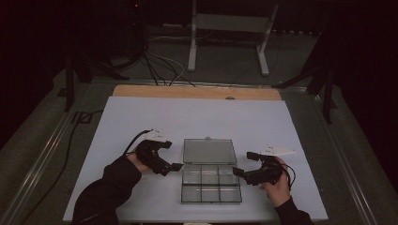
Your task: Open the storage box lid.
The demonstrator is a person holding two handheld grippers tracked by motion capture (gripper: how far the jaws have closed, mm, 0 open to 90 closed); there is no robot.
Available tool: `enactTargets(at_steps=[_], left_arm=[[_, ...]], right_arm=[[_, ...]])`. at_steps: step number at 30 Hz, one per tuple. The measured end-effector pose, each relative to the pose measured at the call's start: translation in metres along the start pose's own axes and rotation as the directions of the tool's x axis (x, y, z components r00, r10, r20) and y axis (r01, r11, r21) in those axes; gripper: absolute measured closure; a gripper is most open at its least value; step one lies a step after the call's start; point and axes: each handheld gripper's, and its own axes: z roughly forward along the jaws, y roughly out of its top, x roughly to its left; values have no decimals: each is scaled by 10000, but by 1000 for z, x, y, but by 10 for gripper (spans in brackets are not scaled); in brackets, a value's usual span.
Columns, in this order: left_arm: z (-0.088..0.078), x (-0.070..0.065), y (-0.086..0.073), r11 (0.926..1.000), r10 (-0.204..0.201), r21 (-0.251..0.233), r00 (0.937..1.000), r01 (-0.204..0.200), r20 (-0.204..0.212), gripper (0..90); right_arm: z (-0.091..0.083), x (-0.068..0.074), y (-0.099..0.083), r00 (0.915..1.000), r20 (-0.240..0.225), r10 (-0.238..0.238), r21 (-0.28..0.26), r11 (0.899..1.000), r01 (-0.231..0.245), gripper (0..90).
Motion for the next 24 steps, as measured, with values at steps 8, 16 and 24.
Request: enactTargets(at_steps=[8,16,24], left_arm=[[-16,2,-8,9998,118,-157,9996,-122,-257,8],[-33,5,-18,9993,2,-373,9996,-13,-290,8],[-50,10,-36,9967,-506,-671,9967,463,-642,8]], right_arm=[[-7,-1,-4,10000,9,47,-404,9992,-46,23],[-10,-1,-5,9998,79,-182,-621,9979,186,0],[-8,1,-5,9993,74,-353,-404,9985,356,0]])
